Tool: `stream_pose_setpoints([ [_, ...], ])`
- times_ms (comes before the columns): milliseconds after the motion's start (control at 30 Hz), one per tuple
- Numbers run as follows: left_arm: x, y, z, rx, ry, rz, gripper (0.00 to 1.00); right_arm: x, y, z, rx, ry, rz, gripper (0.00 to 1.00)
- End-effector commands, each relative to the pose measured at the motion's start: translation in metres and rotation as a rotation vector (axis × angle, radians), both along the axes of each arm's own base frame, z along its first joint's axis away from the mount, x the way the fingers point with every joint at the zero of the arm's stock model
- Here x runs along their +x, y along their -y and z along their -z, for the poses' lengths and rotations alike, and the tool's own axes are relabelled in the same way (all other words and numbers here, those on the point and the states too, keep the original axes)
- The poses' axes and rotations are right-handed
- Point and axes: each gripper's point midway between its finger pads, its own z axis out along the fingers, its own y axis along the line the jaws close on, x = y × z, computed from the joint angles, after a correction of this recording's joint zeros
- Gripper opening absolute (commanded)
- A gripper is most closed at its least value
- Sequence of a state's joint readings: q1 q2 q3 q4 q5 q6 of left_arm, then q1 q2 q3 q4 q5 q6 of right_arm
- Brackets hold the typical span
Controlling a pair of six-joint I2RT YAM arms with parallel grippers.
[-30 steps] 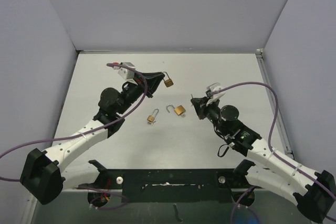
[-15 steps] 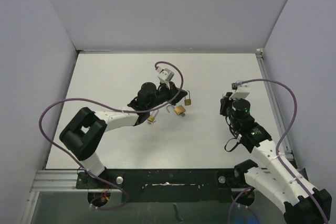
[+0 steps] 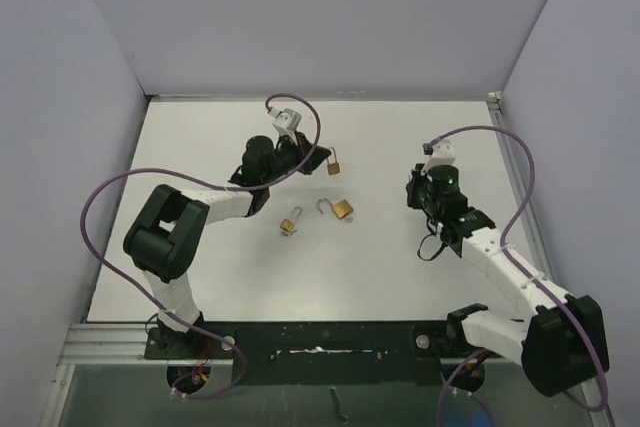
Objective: Lock with the key
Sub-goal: Place the lock at the center of the board.
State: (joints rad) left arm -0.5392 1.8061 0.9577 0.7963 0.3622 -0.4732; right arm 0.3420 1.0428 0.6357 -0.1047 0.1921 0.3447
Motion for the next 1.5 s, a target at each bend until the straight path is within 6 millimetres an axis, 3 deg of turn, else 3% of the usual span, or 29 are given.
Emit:
stream_pose_setpoints([
  [0, 0.029, -0.01, -0.03, -0.056, 0.064, 0.016, 0.0, 0.051, -0.036, -0.051, 0.094, 0.141, -0.122, 0.0],
  [300, 0.071, -0.023, 0.008, -0.007, -0.041, 0.039, 0.0, 0.114, -0.084, -0.03, 0.077, 0.114, -0.263, 0.0],
  [633, 0.098, -0.02, 0.062, 0.086, -0.115, 0.056, 0.0, 0.149, -0.144, 0.014, -0.034, 0.094, -0.413, 0.0],
  [867, 0.106, -0.032, 0.097, 0.151, -0.202, 0.008, 0.0, 0.166, -0.157, 0.029, -0.009, 0.082, -0.422, 0.0],
  [1467, 0.133, -0.044, 0.133, 0.148, -0.3, -0.074, 0.0, 0.179, -0.168, 0.069, 0.073, -0.001, -0.426, 0.0],
])
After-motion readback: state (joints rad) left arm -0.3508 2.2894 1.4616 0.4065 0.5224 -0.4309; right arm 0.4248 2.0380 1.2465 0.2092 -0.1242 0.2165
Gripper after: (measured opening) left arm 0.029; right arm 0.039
